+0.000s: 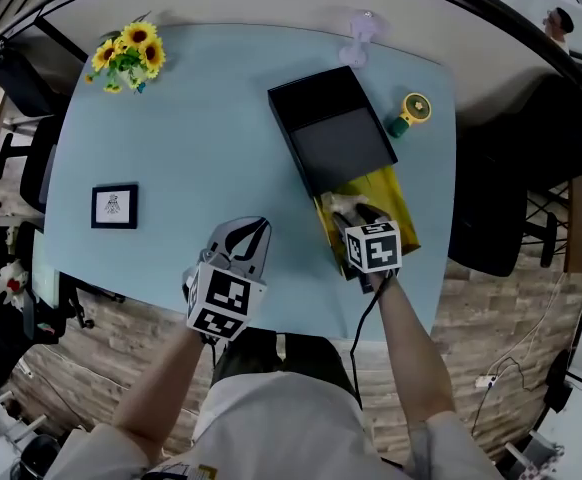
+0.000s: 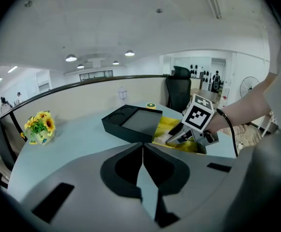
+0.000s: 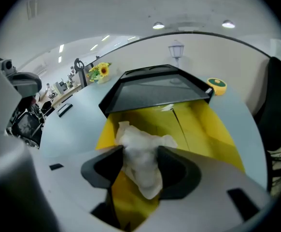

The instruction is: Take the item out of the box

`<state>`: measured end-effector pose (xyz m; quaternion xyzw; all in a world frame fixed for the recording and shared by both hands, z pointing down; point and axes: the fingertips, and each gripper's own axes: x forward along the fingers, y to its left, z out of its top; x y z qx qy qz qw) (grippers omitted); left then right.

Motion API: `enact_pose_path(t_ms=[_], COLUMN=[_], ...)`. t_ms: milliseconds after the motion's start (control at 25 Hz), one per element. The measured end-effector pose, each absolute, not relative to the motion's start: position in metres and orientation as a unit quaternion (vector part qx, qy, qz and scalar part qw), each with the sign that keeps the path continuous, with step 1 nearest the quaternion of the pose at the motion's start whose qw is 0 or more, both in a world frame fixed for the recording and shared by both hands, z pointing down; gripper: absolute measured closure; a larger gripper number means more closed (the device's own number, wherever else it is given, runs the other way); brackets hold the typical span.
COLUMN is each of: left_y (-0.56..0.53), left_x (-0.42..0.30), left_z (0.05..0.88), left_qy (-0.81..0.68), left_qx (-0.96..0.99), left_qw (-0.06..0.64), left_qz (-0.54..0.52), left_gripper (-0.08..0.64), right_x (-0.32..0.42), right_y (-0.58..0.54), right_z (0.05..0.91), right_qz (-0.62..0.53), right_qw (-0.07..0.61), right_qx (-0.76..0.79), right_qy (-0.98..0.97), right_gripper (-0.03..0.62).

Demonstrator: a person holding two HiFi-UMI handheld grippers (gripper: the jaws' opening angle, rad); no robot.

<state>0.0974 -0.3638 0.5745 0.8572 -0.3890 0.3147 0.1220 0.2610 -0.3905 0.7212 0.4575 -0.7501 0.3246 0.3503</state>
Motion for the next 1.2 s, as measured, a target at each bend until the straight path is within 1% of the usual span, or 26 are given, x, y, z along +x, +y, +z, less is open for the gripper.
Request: enact_pose_path(t_ms=[160,280,440,800,1000,1200], left_y=[-0.362,-0.364,-0.367,-0.365,-0.362,-0.357], left_x=[0.095,0.095,0.092,0.109,0.121,0.12], left_z=[0.569,0.559,0.535,0.444,0.375,0.314], left_qy=[-0.39,-0.386,-0.391,-0.396,-0.391,-0.396], left_qx=[0.858,0.861,0.863,0.881,0.894,0.9], left_qw=[0.117,0.097,0.067,-0.017,-0.074,-0.106], left_qz=[0.315,0.317,0.312,0.257,0.206,0.148], left_gripper=[0.551,0.551,0.551,0.551,0.551,0.551], right_x=[0.265,0.268,0.278,0.316,0.325,0.323], right_y=[-0.39,-0.391,-0.39,-0.391,-0.377,-0.351], right_z=[0.717,0.703,0.663,0.507,0.423,0.341], right_qz=[0.325,0.331,0.318,0.248,0.198,0.128], right_qw=[0.362,0.356,0.334,0.204,0.136,0.085], right_qx=[0.46,0.466,0.481,0.552,0.578,0.592], right_qy=[-0.743,-0.739,-0.746,-0.77,-0.78,-0.791], right_gripper=[0.467,0.521,0.528,0.526,0.525,0.525])
